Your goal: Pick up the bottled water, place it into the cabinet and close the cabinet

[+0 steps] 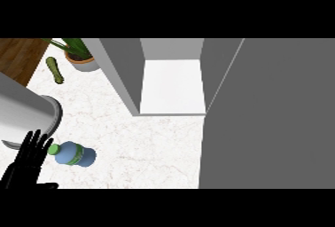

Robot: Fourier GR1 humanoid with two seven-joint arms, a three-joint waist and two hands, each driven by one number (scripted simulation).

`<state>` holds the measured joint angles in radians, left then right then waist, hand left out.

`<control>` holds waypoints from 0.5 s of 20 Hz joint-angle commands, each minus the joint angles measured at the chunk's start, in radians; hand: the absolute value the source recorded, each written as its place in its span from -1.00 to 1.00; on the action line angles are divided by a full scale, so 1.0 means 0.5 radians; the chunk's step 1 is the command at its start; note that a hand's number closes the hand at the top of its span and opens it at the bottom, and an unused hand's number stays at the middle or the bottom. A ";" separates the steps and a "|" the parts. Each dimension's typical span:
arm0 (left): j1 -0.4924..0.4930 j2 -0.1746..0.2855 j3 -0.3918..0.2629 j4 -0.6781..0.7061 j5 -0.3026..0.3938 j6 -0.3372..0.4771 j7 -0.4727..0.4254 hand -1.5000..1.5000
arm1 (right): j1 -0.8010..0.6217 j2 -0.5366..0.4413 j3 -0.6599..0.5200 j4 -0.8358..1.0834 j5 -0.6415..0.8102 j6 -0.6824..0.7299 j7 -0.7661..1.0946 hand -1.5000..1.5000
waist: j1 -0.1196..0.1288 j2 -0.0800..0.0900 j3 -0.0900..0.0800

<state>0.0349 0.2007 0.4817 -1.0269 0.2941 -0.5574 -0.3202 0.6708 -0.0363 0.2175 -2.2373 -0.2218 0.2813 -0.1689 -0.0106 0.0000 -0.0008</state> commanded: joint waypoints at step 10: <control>-0.376 0.146 -0.074 0.953 -0.209 -0.129 -0.577 -1.00 | -0.021 0.006 0.032 -0.003 0.028 -0.042 -0.013 -1.00 | -0.001 0.002 -0.001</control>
<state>-0.1093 0.2578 0.4627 -0.6666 0.2334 -0.5981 -0.4895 0.6833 -0.0487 0.2153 -2.2463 -0.2297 0.2777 -0.1717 -0.0115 0.0006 -0.0010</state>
